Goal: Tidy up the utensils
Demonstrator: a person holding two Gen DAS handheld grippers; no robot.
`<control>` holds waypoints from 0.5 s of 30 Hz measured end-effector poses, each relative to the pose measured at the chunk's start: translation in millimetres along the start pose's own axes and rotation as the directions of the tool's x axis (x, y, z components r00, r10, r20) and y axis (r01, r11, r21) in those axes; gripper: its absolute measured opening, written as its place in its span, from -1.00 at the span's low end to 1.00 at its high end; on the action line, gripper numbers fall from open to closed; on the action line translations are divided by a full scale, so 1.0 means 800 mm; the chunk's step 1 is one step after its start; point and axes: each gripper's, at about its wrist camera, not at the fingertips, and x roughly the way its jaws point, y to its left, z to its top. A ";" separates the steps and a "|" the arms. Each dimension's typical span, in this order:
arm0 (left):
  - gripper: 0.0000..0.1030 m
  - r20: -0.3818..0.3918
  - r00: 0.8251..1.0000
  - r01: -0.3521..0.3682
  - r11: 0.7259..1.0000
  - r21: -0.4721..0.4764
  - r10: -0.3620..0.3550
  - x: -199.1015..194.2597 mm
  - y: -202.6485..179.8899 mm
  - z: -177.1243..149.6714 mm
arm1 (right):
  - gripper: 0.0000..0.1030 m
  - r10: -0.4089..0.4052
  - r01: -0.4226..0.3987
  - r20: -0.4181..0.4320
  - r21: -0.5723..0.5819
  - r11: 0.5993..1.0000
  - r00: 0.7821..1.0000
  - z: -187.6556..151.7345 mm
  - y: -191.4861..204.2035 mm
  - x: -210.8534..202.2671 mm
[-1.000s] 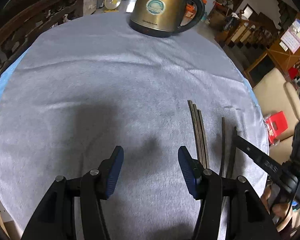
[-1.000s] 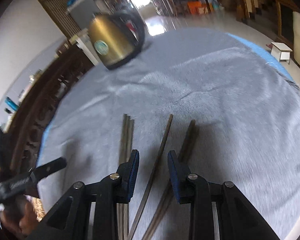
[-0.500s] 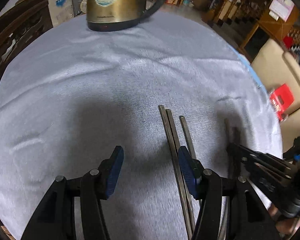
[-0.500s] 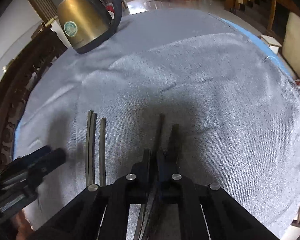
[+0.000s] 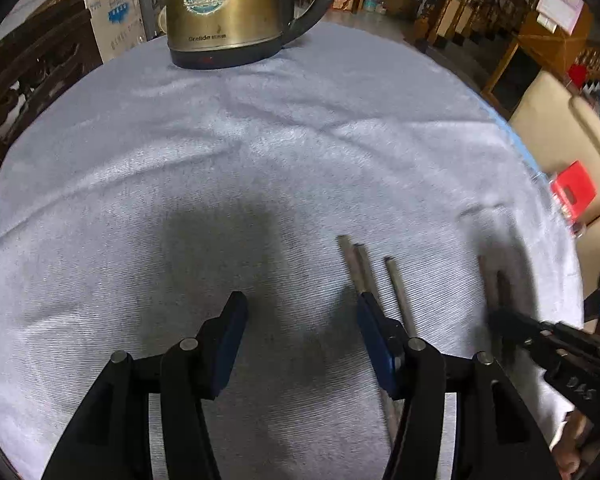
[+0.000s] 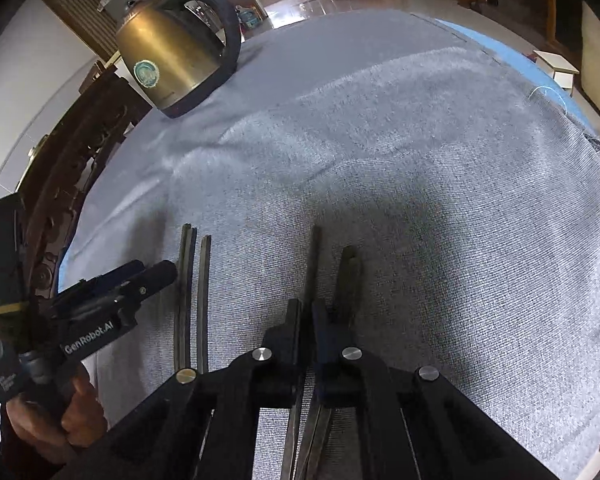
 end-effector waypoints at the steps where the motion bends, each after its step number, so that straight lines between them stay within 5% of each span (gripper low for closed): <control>1: 0.13 0.014 1.000 0.012 1.000 -0.008 -0.012 -0.004 0.001 0.001 | -0.86 0.003 -0.003 0.000 0.002 1.000 1.000 0.000 -0.001 0.000; 4: 0.13 0.031 0.999 0.030 1.000 -0.006 -0.030 -0.004 -0.010 0.004 | -0.88 0.012 -0.012 -0.002 0.005 1.000 1.000 0.001 -0.003 0.001; 15: 0.16 -0.007 0.997 -0.082 0.994 0.078 0.083 0.006 0.009 -0.009 | -0.88 0.017 -0.017 -0.005 -0.002 1.000 1.000 0.003 -0.002 0.002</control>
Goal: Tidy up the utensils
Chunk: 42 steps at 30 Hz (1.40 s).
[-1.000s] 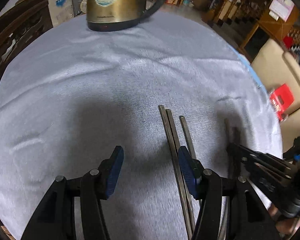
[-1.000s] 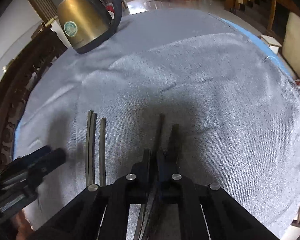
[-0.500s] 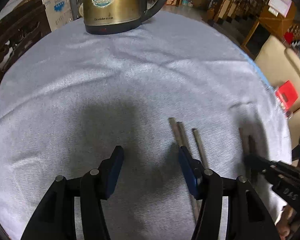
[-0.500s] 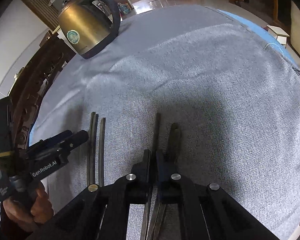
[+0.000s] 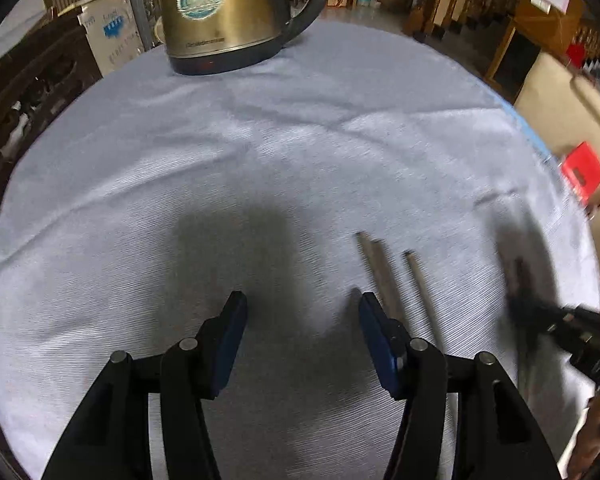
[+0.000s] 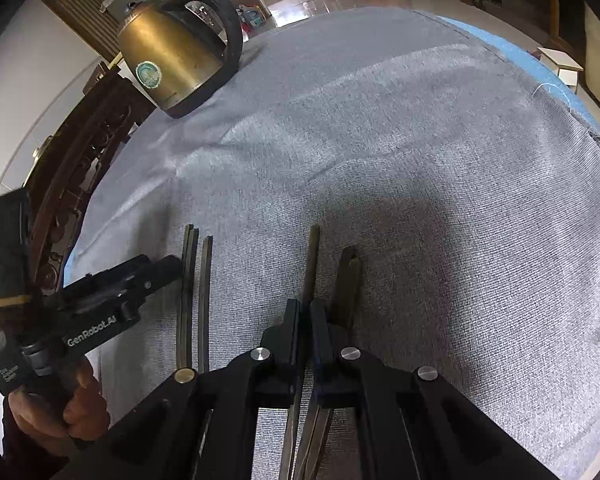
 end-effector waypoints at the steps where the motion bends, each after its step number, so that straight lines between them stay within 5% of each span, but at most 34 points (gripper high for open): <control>1: 0.15 -0.003 1.000 0.008 1.000 -0.009 -0.008 -0.002 0.004 -0.002 | -0.88 -0.002 0.002 0.001 -0.002 1.000 1.000 0.000 0.001 0.000; 4: 0.14 0.023 0.997 0.079 0.995 -0.062 -0.078 -0.014 0.009 0.001 | -0.88 -0.005 0.005 0.003 -0.004 1.000 1.000 0.000 0.001 0.001; 22: 0.18 -0.011 1.000 0.005 0.999 0.040 -0.005 0.011 -0.039 0.024 | -0.88 0.037 -0.037 -0.020 0.019 0.999 0.999 0.006 -0.006 0.003; 27: -0.08 -0.020 1.000 -0.013 0.999 0.037 0.014 0.016 -0.040 0.036 | -0.87 -0.020 0.019 -0.068 -0.019 1.000 0.997 0.016 0.009 0.008; 31: -0.74 -0.033 0.999 -0.009 0.999 0.047 0.010 0.019 -0.048 0.049 | -0.86 -0.120 0.113 -0.105 -0.076 0.991 0.987 0.029 0.030 0.017; 36: -0.89 -0.023 1.000 0.010 1.000 0.016 -0.010 0.018 -0.039 0.050 | -0.88 -0.172 0.159 -0.086 -0.144 0.977 0.981 0.028 0.044 0.022; 42: -0.90 0.088 0.995 0.043 0.998 -0.053 -0.038 -0.032 -0.001 0.026 | -0.89 -0.036 0.038 0.025 -0.084 0.996 0.999 0.012 0.039 0.000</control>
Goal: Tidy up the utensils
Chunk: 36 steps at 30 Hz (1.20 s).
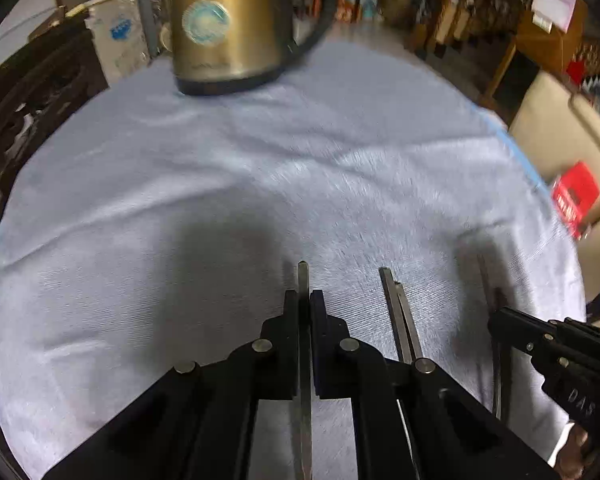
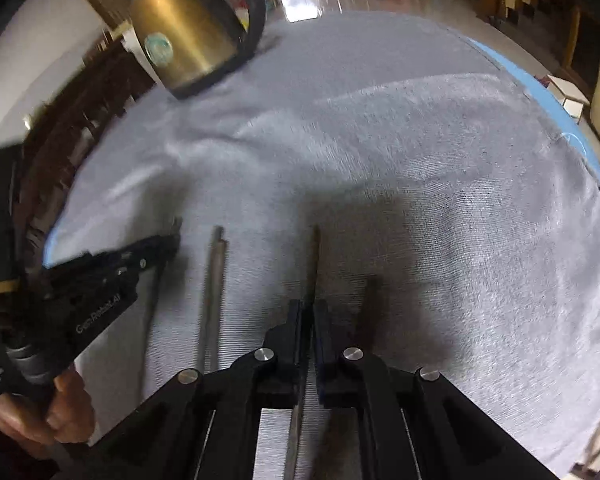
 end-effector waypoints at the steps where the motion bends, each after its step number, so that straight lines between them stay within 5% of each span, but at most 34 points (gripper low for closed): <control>1: -0.90 0.032 0.999 0.004 1.000 -0.007 -0.004 -0.015 0.006 0.000 | -0.89 0.020 -0.020 0.031 0.000 1.000 0.999 -0.003 0.001 -0.009; 6: -0.90 0.184 0.982 0.043 0.999 -0.030 -0.037 -0.101 0.025 -0.012 | -0.89 0.104 -0.097 0.197 -0.045 0.994 0.975 -0.022 0.020 -0.068; 11: -0.90 0.339 0.939 0.070 0.997 -0.020 -0.059 -0.187 0.030 -0.038 | -0.89 0.160 -0.136 0.335 -0.093 0.986 0.929 -0.050 0.036 -0.133; 21: -0.90 0.543 0.832 0.159 0.986 -0.041 -0.112 -0.318 0.042 -0.101 | -0.90 0.191 -0.126 0.573 -0.151 0.980 0.797 -0.127 0.081 -0.249; 25: -0.90 0.582 0.803 0.188 0.981 -0.048 -0.126 -0.351 0.043 -0.119 | -0.90 0.193 -0.115 0.630 -0.164 0.980 0.752 -0.152 0.094 -0.291; 29: -0.90 0.592 0.793 0.209 0.977 -0.042 -0.144 -0.366 0.040 -0.133 | -0.90 0.203 -0.119 0.649 -0.171 0.978 0.734 -0.165 0.102 -0.310; 36: -0.90 0.594 0.793 0.203 0.978 -0.053 -0.133 -0.375 0.041 -0.143 | -0.91 0.210 -0.119 0.630 -0.183 0.976 0.748 -0.176 0.107 -0.313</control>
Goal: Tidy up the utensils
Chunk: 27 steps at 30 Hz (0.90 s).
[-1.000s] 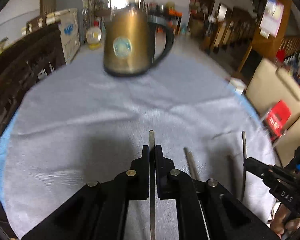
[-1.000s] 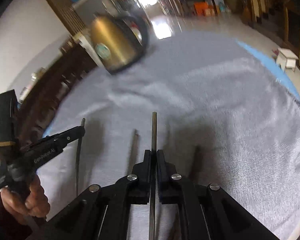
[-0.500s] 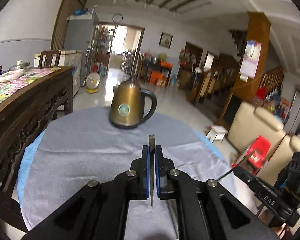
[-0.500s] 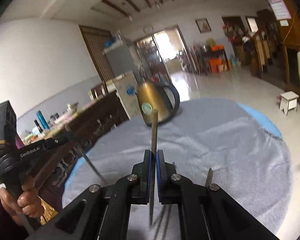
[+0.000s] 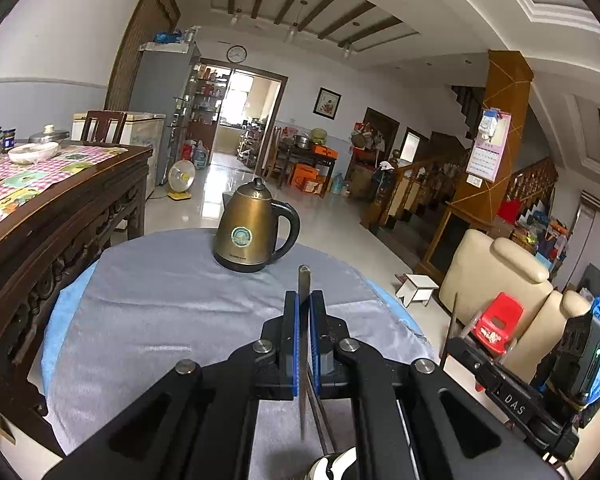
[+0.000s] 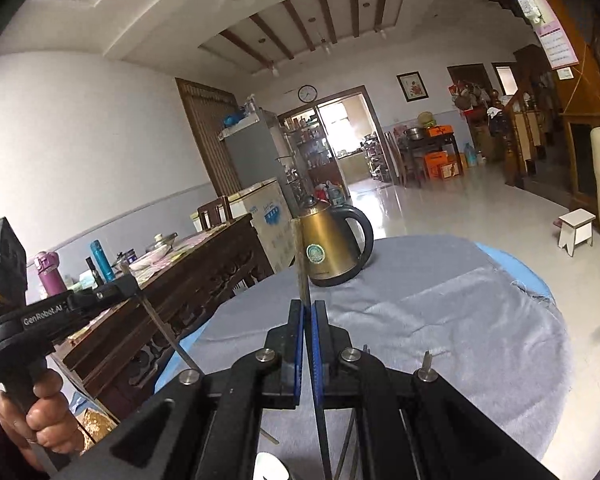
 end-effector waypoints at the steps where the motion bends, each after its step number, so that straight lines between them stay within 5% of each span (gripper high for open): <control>1: -0.90 0.003 1.000 0.001 1.000 -0.002 -0.001 -0.002 0.000 0.001 | -0.92 0.001 -0.001 -0.002 0.000 1.000 1.000 0.000 0.000 0.001; 7: -0.90 0.003 1.000 -0.027 1.000 0.014 0.027 0.001 -0.002 0.002 | -0.96 -0.019 0.019 -0.013 -0.027 0.999 1.000 0.000 0.000 0.001; 11: -0.90 -0.031 0.999 -0.032 0.999 0.001 0.032 0.014 0.005 -0.008 | -0.96 -0.049 0.046 -0.168 -0.019 0.999 0.985 -0.011 -0.019 0.047; 14: -0.90 -0.047 0.998 -0.034 0.999 -0.008 0.033 0.023 0.011 -0.011 | -0.88 -0.055 0.063 -0.354 0.011 0.998 0.934 -0.029 -0.047 0.098; 17: -0.90 -0.059 0.998 -0.032 0.999 -0.015 0.031 0.030 0.016 -0.012 | -0.39 -0.034 0.075 -0.538 0.054 0.996 0.842 -0.059 -0.080 0.164; 19: -0.90 -0.066 0.997 -0.037 0.999 -0.013 0.036 0.033 0.019 -0.013 | -0.10 -0.049 0.093 -0.591 0.045 0.995 0.805 -0.075 -0.092 0.192; 22: -0.90 -0.078 0.996 -0.039 0.999 -0.015 0.037 0.038 0.024 -0.013 | -0.15 -0.079 0.077 -0.629 -0.031 0.997 0.773 -0.096 -0.093 0.230; 24: -0.90 -0.082 0.996 -0.044 0.999 -0.015 0.042 0.040 0.027 -0.014 | -0.50 -0.111 0.075 -0.660 -0.083 0.994 0.743 -0.108 -0.088 0.250; 27: -0.90 -0.092 0.995 -0.040 0.999 -0.023 0.038 0.044 0.032 -0.016 | -0.54 -0.157 0.104 -0.649 -0.119 0.987 0.744 -0.113 -0.089 0.267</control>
